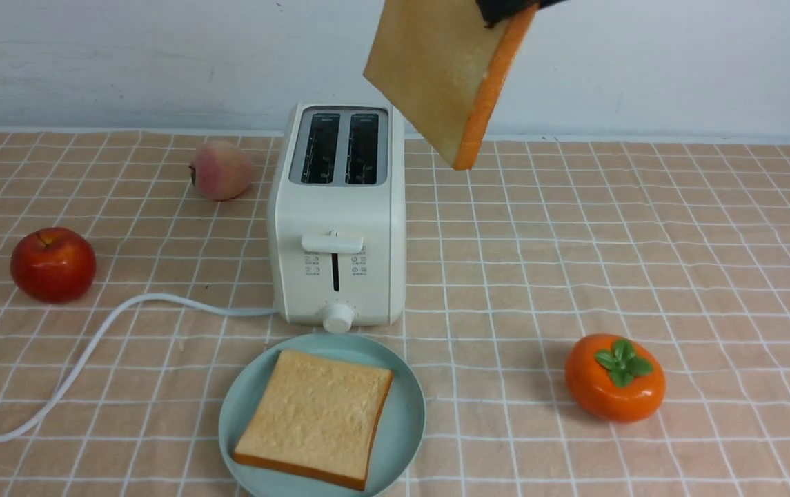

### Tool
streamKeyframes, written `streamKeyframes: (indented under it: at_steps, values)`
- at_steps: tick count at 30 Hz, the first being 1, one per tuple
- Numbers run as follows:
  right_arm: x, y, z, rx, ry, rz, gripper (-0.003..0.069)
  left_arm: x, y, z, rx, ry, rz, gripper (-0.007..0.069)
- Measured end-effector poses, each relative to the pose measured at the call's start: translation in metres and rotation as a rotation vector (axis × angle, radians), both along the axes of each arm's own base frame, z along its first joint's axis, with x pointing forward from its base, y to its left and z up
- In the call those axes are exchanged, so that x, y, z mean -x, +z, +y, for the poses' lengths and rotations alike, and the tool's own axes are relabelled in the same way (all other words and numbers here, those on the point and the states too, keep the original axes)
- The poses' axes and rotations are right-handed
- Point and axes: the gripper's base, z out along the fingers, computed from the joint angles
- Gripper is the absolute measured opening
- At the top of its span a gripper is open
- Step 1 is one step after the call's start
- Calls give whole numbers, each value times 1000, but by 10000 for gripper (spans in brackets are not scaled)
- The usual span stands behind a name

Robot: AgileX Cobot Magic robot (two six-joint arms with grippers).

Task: Take toasted bread from bread machine on light coffee tablecloth place on plate.
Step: 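Place the held slice of bread on top of the slice on the plate with the right gripper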

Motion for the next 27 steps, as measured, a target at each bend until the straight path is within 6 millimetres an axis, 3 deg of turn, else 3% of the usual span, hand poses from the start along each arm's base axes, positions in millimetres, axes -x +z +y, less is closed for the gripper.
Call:
streamKeyframes:
  at_steps: [6, 7, 9, 13, 19, 20, 21, 27]
  values:
    - [-3, -47, 16, -31, 111, 199, 103, -4, -8, -1, -6, -2, 10, -14]
    - [-3, -73, 22, -36, 166, 283, 103, -4, -10, -2, -8, -3, 17, -14]
    - [-1, -100, 28, -70, 231, 375, 103, -5, -12, -2, -8, -4, 21, -14]
    - [-2, -141, 37, -173, 275, 428, 103, -5, -12, -2, -9, -4, 21, -14]
    - [-16, -201, 45, -256, 186, 482, 103, -5, -12, -2, -6, -5, 19, -14]
    - [-17, -204, 45, -257, 180, 488, 103, -5, -12, -2, -6, -5, 19, -14]
    - [-24, -220, 47, -269, 134, 515, 103, -5, -12, -2, -6, -5, 19, -14]
    - [-43, -265, 52, -266, 20, 574, 103, -5, -12, -2, -5, -6, 18, -14]
